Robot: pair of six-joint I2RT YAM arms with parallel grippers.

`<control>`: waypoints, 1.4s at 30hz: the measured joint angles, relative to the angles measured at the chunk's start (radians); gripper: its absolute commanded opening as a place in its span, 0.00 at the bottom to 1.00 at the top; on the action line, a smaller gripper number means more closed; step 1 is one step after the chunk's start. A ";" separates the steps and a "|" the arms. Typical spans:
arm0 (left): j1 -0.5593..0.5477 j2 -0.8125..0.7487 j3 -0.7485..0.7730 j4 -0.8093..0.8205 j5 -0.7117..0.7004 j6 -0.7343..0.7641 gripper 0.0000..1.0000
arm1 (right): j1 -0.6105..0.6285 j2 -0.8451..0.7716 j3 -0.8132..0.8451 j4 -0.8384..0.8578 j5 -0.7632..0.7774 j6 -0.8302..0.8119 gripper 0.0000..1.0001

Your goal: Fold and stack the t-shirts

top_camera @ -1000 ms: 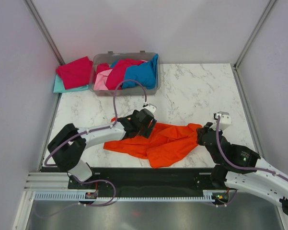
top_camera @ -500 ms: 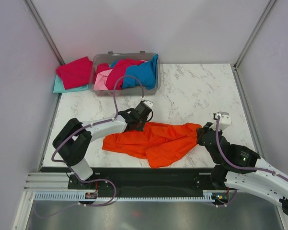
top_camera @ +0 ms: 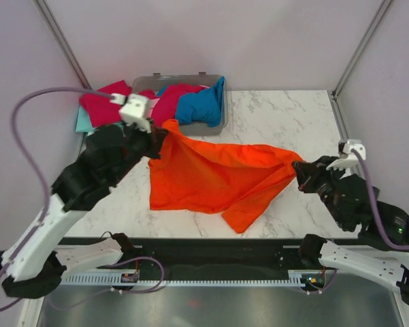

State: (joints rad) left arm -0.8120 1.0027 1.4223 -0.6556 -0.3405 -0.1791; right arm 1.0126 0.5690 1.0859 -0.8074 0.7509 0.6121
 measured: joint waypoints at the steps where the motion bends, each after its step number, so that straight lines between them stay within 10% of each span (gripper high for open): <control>1: 0.000 -0.047 0.029 -0.004 0.007 0.019 0.02 | 0.000 0.009 0.057 0.000 -0.018 -0.038 0.00; 12: 0.000 -0.349 0.258 0.030 0.239 0.229 0.02 | -0.018 0.126 0.585 0.005 -0.330 -0.390 0.00; 21: 0.003 -0.367 0.271 0.010 0.414 0.256 0.02 | -0.203 0.064 0.624 0.009 -0.486 -0.453 0.00; 31: 0.011 -0.073 0.233 -0.023 0.379 0.278 0.05 | -0.261 0.224 0.419 -0.167 0.098 -0.180 0.01; 33: 0.049 0.066 0.199 -0.025 0.380 0.292 0.18 | -0.299 0.353 0.335 -0.205 0.197 -0.120 0.18; 35: 0.122 0.271 0.207 -0.051 0.408 0.302 0.42 | -0.375 0.492 0.277 -0.195 0.218 -0.093 0.87; 36: 0.150 0.355 0.220 -0.056 0.403 0.303 0.60 | -0.441 0.580 0.252 -0.168 0.185 -0.102 0.98; 37: 0.181 0.483 0.237 -0.056 0.388 0.300 0.79 | -0.499 0.651 0.233 -0.138 0.153 -0.113 0.98; 42: 0.257 0.907 0.377 -0.202 0.280 0.234 0.84 | -0.747 0.986 0.303 -0.105 0.006 -0.144 0.98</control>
State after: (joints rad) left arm -0.5549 1.9095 1.7996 -0.8577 -0.0608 0.0547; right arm 0.2657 1.5547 1.3888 -0.9123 0.7567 0.4679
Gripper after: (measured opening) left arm 0.838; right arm 0.979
